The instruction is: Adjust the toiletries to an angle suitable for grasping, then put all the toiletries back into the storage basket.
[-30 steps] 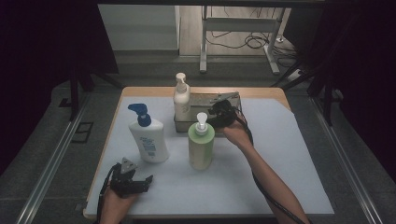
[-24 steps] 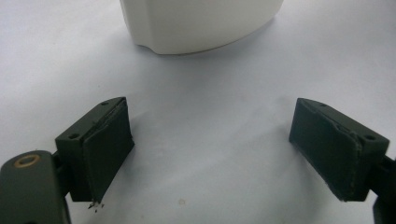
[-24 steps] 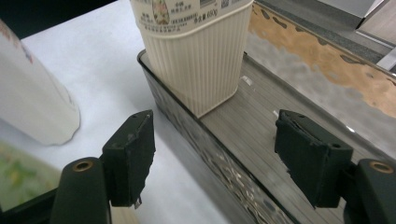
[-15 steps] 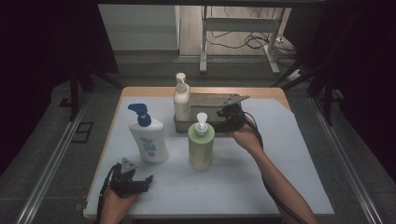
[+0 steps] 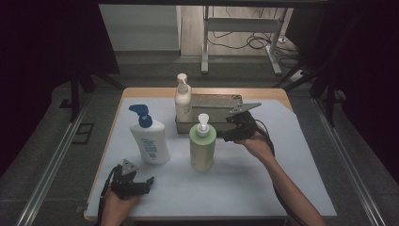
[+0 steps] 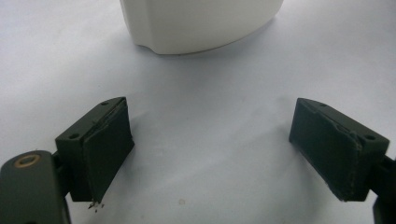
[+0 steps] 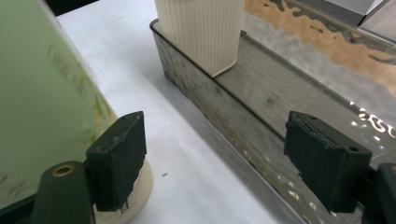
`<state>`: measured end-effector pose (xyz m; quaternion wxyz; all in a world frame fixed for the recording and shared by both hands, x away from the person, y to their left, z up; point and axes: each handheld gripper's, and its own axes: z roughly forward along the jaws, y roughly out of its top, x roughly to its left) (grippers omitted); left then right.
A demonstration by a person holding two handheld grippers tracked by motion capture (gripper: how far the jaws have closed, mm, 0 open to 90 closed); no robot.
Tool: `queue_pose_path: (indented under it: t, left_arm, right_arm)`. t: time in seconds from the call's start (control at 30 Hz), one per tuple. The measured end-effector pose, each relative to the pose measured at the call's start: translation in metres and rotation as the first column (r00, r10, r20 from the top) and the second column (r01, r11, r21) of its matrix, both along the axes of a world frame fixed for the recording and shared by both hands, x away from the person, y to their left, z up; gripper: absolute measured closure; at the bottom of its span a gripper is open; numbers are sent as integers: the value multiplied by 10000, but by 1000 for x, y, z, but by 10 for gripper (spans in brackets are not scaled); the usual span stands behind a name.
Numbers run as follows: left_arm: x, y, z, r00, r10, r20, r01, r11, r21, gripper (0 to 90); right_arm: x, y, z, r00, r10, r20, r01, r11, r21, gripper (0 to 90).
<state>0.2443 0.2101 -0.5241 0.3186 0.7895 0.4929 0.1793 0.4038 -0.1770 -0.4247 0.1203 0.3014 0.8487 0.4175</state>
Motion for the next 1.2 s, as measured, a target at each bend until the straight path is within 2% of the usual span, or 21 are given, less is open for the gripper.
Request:
queue_pose_path:
  t: [0.33,0.6,0.83,1.2]
  left_arm:
    - [0,0,0,10000,1,3,-1,10000,6,126]
    - [0,0,0,10000,1,6,-1,10000,9,126]
    - [0,0,0,10000,-7,22,6,10000,33,126]
    - [0,0,0,10000,-3,20,3,10000,26,126]
  right_arm:
    - [-15,-14,-5,10000,62,7,-62,9999,-112,172]
    - [-28,-22,-10,9990,452,23,-452,9990,-11,127]
    - [-45,-23,-12,9979,650,-24,-650,9978,-162,33]
    - [-67,-16,-11,9932,1155,-151,-1155,9933,22,0]
